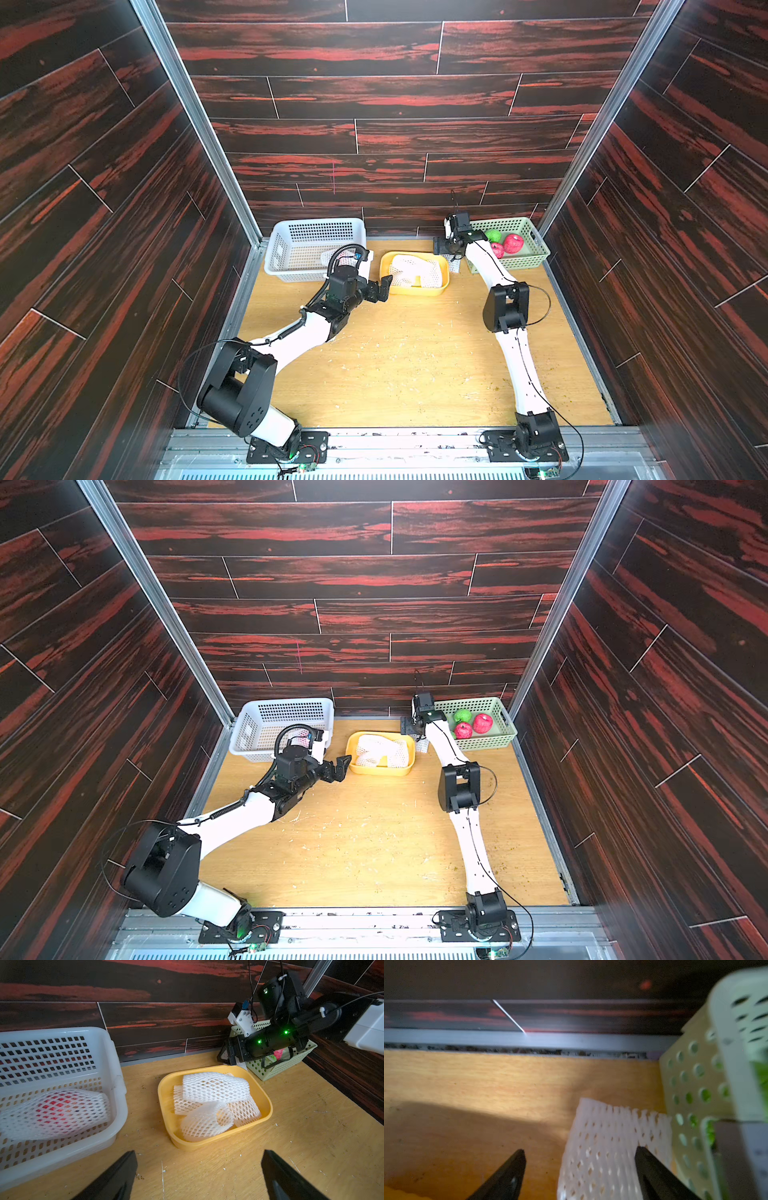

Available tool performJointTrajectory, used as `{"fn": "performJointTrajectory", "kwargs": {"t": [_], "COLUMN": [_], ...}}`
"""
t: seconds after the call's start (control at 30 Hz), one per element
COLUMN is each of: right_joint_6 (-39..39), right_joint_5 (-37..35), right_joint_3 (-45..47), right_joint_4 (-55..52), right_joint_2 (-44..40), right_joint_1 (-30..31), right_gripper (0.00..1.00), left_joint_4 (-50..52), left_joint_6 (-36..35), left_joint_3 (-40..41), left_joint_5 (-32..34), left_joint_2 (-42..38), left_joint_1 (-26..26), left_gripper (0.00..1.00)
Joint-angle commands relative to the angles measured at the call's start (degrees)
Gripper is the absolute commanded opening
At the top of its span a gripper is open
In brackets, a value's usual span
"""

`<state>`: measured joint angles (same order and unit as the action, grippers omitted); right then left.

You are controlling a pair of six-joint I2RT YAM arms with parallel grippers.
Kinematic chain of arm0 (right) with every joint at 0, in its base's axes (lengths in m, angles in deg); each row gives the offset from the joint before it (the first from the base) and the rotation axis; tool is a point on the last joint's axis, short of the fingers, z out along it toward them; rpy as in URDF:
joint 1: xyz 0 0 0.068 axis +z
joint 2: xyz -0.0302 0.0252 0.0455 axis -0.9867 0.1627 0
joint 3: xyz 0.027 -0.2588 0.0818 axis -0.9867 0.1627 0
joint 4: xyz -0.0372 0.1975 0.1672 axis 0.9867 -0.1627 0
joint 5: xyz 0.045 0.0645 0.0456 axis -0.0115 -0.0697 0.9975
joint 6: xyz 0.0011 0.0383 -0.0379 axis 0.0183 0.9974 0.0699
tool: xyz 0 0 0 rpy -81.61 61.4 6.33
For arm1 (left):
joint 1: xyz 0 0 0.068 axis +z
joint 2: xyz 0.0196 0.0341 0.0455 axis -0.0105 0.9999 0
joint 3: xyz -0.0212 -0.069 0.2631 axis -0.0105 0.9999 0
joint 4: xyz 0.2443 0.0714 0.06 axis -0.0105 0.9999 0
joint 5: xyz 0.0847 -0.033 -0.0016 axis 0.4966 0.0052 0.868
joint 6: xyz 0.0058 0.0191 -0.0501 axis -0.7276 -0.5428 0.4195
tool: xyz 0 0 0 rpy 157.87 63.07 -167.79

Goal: Remove foam nets from apples
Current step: Pick up the foam net from the center of the board.

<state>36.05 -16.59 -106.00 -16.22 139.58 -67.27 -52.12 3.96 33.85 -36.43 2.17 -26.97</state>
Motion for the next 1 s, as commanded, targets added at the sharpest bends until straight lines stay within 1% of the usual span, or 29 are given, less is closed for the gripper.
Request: {"fn": "performJointTrajectory", "kwargs": {"t": [0.0,0.07,0.1,0.23,0.27,0.3,0.33,0.43,0.5,0.67,0.73,0.97], "right_joint_6": [2.0,2.1,2.0,1.9,1.8,2.0,2.3,2.9,3.5,4.0,4.0,3.7], "right_joint_5": [0.4,0.6,0.7,1.2,1.3,1.3,1.6,3.2,4.7,7.3,7.8,8.8], "right_joint_3": [-0.1,-0.1,-0.1,0.3,0.2,0.2,0.4,1.9,2.1,1.8,1.9,2.4], "right_joint_4": [-2.4,-2.2,-2.2,-1.9,-1.8,-1.8,-1.5,0.4,1.2,2.4,2.5,2.4], "right_joint_2": [3.0,2.9,2.9,2.6,2.5,2.5,2.3,1.2,0.9,-0.5,-1.6,-6.0], "right_joint_1": [-0.7,-0.8,-0.8,-0.8,-0.8,-0.7,-0.7,-0.8,-0.8,-0.7,-0.7,-0.7], "right_gripper": [0.87,0.86,0.85,0.67,0.60,0.50,0.45,0.39,0.31,0.28,0.24,0.20], "left_joint_4": [-1.2,-1.2,-1.3,-1.5,-1.4,-1.5,-1.5,-1.6,-1.5,-1.4,-1.4,-1.7], "left_joint_6": [0.6,0.5,0.4,0.5,0.6,0.6,0.6,0.4,0.2,0.1,0.0,0.0], "left_joint_3": [0.4,0.6,0.7,0.8,0.9,0.9,0.9,1.2,1.3,2.1,2.3,2.2], "left_joint_5": [-0.7,-0.5,-0.4,-0.3,-0.4,-0.3,-0.4,-0.1,0.2,1.0,1.1,1.4], "left_joint_2": [0.0,-0.3,-0.3,-0.5,-0.6,-0.7,-0.7,-1.0,-1.3,-2.1,-2.2,-2.3], "left_joint_1": [0.4,0.4,0.4,0.4,0.4,0.4,0.4,0.4,0.6,0.5,0.6,0.6], "left_gripper": [0.98,0.98,0.98,0.98,0.98,0.98,0.98,0.98,0.98,0.98,0.98,0.98]}}
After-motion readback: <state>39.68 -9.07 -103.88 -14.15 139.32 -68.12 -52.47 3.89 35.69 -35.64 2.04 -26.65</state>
